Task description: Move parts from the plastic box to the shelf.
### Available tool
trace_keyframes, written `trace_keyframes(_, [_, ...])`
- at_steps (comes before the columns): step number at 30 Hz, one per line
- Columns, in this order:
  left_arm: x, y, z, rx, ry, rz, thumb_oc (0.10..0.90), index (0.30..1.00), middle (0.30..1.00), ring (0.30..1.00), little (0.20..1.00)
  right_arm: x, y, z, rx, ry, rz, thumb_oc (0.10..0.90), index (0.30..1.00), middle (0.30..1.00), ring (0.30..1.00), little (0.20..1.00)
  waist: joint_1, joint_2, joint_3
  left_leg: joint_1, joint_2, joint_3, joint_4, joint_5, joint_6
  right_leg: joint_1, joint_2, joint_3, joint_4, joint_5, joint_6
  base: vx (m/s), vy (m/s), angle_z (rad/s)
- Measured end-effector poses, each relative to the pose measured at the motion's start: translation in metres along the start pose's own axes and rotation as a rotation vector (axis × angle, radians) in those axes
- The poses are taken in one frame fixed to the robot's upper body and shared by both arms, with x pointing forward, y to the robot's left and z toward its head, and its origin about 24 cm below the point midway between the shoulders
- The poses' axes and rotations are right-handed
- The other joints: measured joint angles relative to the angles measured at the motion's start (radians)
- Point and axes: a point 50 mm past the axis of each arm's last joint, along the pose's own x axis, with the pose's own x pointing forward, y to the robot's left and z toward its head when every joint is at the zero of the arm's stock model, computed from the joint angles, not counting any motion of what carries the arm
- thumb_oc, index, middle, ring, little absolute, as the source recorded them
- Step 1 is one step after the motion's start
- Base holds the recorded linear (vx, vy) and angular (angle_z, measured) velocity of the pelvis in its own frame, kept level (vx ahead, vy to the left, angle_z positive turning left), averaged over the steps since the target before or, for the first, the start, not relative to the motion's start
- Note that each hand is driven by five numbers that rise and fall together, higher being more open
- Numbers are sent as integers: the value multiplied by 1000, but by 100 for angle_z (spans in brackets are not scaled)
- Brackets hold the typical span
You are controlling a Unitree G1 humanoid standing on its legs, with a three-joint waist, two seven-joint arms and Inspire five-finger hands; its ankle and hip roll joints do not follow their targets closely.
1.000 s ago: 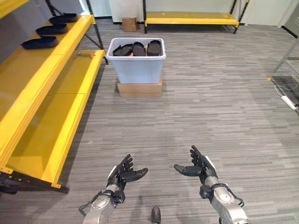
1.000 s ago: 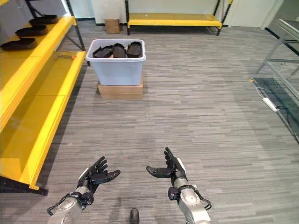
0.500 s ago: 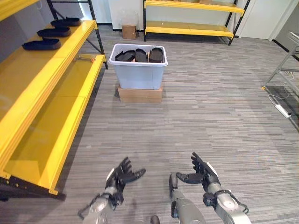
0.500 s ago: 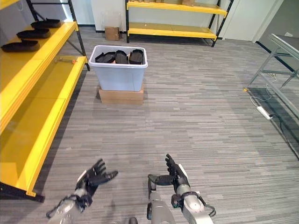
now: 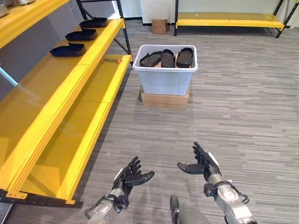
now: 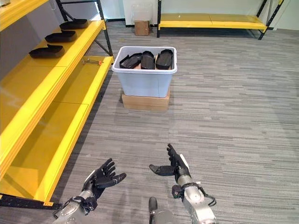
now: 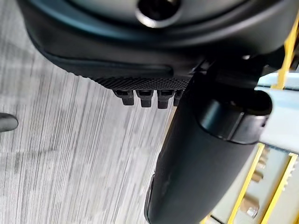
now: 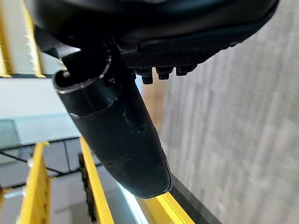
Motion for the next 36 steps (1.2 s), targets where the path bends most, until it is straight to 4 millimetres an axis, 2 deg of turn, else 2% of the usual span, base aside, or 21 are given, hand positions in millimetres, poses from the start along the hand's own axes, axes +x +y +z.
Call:
trace_keyframes(3, [-1,0,-4,-62,12,7,900,1000,1000,1000,1000,-4,-6,-5,4,22,-23,900,1000,1000,1000,1000,-6,1,-1,2,3,6,32,8,-26,5,-2,-8,37,-42,-25,278,-135,6])
trace_keyframes(8, [-3,3,-3,-69,5,18,900,1000,1000,1000,1000,-6,-9,-7,-2,33,-28,900,1000,1000,1000,1000,-5,17,-9,-30,3,22,170,27,-58,82,-1,-30,-28,-39,-40,139,-117,1])
trace_keyframes(11, [3,-1,3,-64,-12,4,900,1000,1000,1000,1000,-7,-12,-7,-13,35,-31,900,1000,1000,1000,1000,-8,14,-14,-143,3,77,405,43,-84,120,-11,-35,-70,-38,-61,87,-197,12])
trace_keyframes(12, [6,-3,7,-82,-18,-5,900,1000,1000,1000,1000,-7,-14,-8,-16,37,-34,900,1000,1000,1000,1000,-1,4,-15,-247,6,110,590,97,-145,134,-21,-33,-90,-44,-90,105,-192,13])
trace_keyframes(13, [9,-6,9,-109,-20,-13,900,1000,1000,1000,1000,-8,-15,-9,-17,44,-38,900,1000,1000,1000,1000,12,-4,-14,-353,17,133,756,207,-162,146,-29,-32,-102,-43,-94,129,-145,4])
trace_keyframes(14, [10,-8,8,-144,-17,-17,900,1000,1000,1000,1000,-9,-15,-11,-12,49,-39,900,1000,1000,1000,1000,22,-14,-13,-411,37,158,841,204,-144,161,-35,-28,-112,-43,-103,173,-83,2])
trace_keyframes(15, [10,-9,6,-193,-8,-15,900,1000,1000,1000,1000,-10,-11,-13,6,57,-38,900,1000,1000,1000,1000,21,-34,-13,-468,76,213,867,157,-100,187,-43,-29,-130,-44,-106,87,-29,0])
trace_keyframes(16, [8,-8,2,-215,8,-10,900,1000,1000,1000,1000,-10,-6,-15,24,59,-30,900,1000,1000,1000,1000,22,-58,-5,-480,110,271,766,133,-71,228,-48,-27,-152,-41,-101,145,29,1])
trace_keyframes(18, [6,-7,-5,-217,41,1,900,1000,1000,1000,1000,-10,-3,-15,29,59,-22,900,1000,1000,1000,1000,22,-66,-6,-493,138,274,594,133,-69,282,-38,-25,-182,-45,-93,160,84,-12])
trace_keyframes(20, [7,-7,-3,-212,36,10,900,1000,1000,1000,1000,-10,-6,-13,20,44,-26,900,1000,1000,1000,1000,14,-73,-7,-454,131,342,231,159,-78,309,-38,-24,-228,-35,-76,161,116,-1])
trace_keyframes(24, [7,1,-4,-217,30,83,900,1000,1000,1000,1000,-9,-9,-11,27,32,-73,900,1000,1000,1000,1000,28,-71,1,-418,139,252,-127,303,-134,394,-25,7,-303,-32,-50,250,131,-6])
trace_keyframes(25, [6,3,-5,-221,29,99,900,1000,1000,1000,1000,-8,-9,-8,26,14,-79,900,1000,1000,1000,1000,32,-67,14,-430,156,237,-126,315,-142,417,-26,21,-309,-34,-47,265,129,-73])
trace_keyframes(26, [2,12,-11,-231,40,154,900,1000,1000,1000,1000,-7,-9,0,38,-30,-99,900,1000,1000,1000,1000,50,-43,22,-457,205,215,-126,325,-147,458,-37,63,-311,-56,-31,320,194,-72])
trace_keyframes(29, [0,20,-10,-245,15,195,900,1000,1000,1000,1000,-9,-10,10,61,-83,-131,900,1000,1000,1000,1000,48,-55,31,-485,213,215,-120,320,-139,503,-108,90,-294,-103,21,315,227,-52])
trace_keyframes(30, [0,21,-9,-244,6,199,900,1000,1000,1000,1000,-10,-11,14,65,-104,-137,900,1000,1000,1000,1000,45,-44,30,-467,213,249,-118,313,-129,514,-127,89,-283,-117,40,261,182,-40])
trace_keyframes(31, [0,20,-9,-243,-2,191,900,1000,1000,1000,1000,-12,-15,17,55,-118,-142,900,1000,1000,1000,1000,44,-26,30,-432,215,275,-90,256,-93,522,-142,84,-250,-145,77,269,179,-44])
trace_keyframes(32, [0,19,-7,-239,-11,179,900,1000,1000,1000,1000,-14,-18,20,39,-130,-140,900,1000,1000,1000,1000,43,-8,35,-381,207,264,-99,268,-70,530,-147,81,-205,-178,112,281,195,-41])
trace_keyframes(33, [1,20,-3,-232,-26,176,900,1000,1000,1000,1000,-14,-18,20,41,-131,-139,900,1000,1000,1000,1000,44,-26,44,-365,180,267,-94,304,-65,525,-182,73,-161,-194,130,279,206,-41])
trace_keyframes(34, [0,20,2,-229,-49,174,900,1000,1000,1000,1000,-14,-17,20,41,-131,-133,900,1000,1000,1000,1000,51,-34,49,-347,156,266,-96,328,-59,508,-210,60,-115,-208,135,375,318,-38])
trace_keyframes(35, [0,21,5,-221,-69,171,900,1000,1000,1000,1000,-14,-16,19,43,-130,-120,900,1000,1000,1000,1000,53,-30,52,-322,132,269,-99,394,-49,502,-199,54,-121,-238,129,299,265,-36])
trace_keyframes(36, [-1,23,7,-202,-71,170,900,1000,1000,1000,1000,-13,-14,19,49,-131,-117,900,1000,1000,1000,1000,53,-35,51,-314,110,275,-95,415,-48,494,-185,49,-138,-239,126,313,288,-5])
